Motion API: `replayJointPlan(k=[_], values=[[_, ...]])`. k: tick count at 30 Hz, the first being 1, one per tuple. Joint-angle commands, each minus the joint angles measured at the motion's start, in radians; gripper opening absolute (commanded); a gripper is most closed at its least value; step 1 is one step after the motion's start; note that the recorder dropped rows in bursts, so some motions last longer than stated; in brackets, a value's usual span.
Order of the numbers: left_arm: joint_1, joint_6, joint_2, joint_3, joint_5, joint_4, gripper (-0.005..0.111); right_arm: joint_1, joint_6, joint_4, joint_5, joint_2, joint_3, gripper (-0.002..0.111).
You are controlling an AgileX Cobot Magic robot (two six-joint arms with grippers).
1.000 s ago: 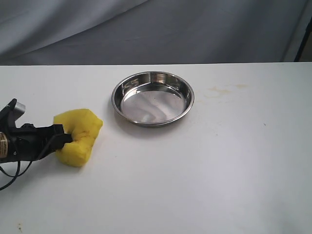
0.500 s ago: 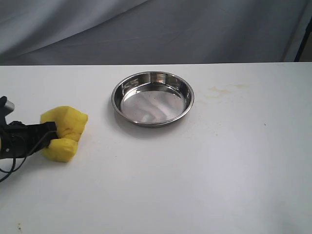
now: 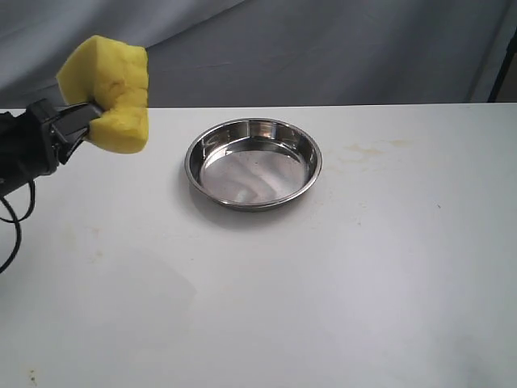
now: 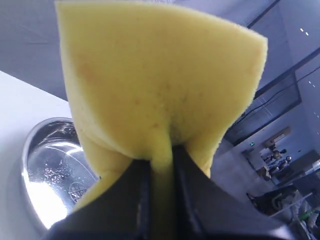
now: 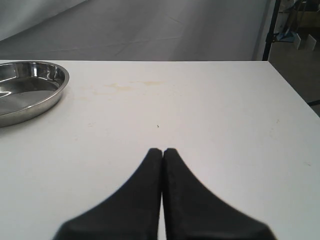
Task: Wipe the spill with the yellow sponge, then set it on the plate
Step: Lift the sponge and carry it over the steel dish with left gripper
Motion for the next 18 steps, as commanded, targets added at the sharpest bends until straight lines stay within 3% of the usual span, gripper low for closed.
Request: replayJointPlan(k=[1,7,9,14,18], values=[[-0.151,0.055,-0.007,-0.097,0.145,-0.045,0.0,0.002,-0.001,0.0,-0.003,-0.006,0.004,0.0],[-0.381,0.288,0.047,-0.378,0.781,-0.096,0.0,0.002,-0.001,0.0,-0.003,-0.006,0.004,0.0],[-0.424,0.327,0.094,-0.47,0.895,-0.096,0.0,0.002,-0.001,0.0,-0.003,-0.006,0.004,0.0],[-0.484,0.357,0.249,-0.634,0.98,-0.094,0.0,0.002,-0.001,0.0,-0.003,-0.006,0.004,0.0],[-0.498,0.406,0.384,-0.728,0.963,-0.089,0.0,0.002,-0.001,0.0,-0.003,-0.006,0.004,0.0]])
